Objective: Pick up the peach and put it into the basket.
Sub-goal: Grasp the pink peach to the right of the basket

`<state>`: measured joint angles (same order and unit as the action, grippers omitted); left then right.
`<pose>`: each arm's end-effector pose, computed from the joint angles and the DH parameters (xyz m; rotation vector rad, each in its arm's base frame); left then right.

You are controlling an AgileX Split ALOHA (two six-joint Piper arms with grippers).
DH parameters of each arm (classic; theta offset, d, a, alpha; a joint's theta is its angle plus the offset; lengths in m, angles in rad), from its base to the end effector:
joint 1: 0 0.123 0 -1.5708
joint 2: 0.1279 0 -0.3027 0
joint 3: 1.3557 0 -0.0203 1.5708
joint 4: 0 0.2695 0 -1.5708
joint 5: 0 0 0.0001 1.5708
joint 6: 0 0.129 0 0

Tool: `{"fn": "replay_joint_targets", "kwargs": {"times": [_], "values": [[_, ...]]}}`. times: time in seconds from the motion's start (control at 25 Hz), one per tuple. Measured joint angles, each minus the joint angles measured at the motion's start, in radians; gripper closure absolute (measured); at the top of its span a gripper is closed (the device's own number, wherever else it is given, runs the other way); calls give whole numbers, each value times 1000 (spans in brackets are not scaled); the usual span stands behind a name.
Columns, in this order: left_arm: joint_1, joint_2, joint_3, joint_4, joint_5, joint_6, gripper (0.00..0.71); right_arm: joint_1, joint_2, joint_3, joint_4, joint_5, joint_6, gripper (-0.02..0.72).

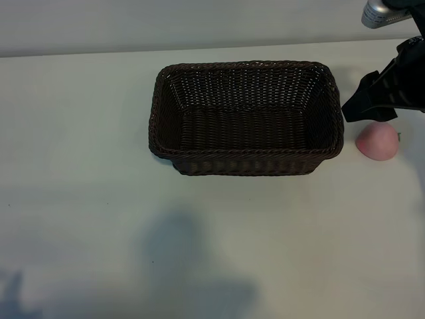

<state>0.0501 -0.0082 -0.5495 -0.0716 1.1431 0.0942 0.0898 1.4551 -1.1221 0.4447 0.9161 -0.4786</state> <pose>0.0161 -0.0076 0.2759 0.0549 2.0662 0.0032 0.3184 0.0729 0.2710 -0.4826 2.5926 0.4301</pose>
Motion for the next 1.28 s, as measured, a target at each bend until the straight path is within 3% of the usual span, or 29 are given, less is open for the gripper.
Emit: {"fn": "replay_joint_targets", "kwargs": {"times": [0.16, 0.4, 0.52, 0.92, 1.12, 1.28], "values": [[-2, -1, 20, 18, 5, -13, 114, 0, 0, 0, -49, -25, 51, 130], [-2, -1, 42, 18, -26, -21, 114, 0, 5, 0, -288, -89, 276, 135], [-2, -1, 49, 18, -42, -22, 114, 0, 37, 0, -372, -101, 339, 137], [-6, -1, 49, 18, -49, -22, 114, 0, 248, 0, -438, -203, 409, 135], [-68, -1, 49, 18, -49, -22, 114, -10, 327, 0, -434, -301, 453, 135], [-131, -1, 49, 18, -49, -22, 114, -14, 382, 0, -436, -338, 479, 135]]}}
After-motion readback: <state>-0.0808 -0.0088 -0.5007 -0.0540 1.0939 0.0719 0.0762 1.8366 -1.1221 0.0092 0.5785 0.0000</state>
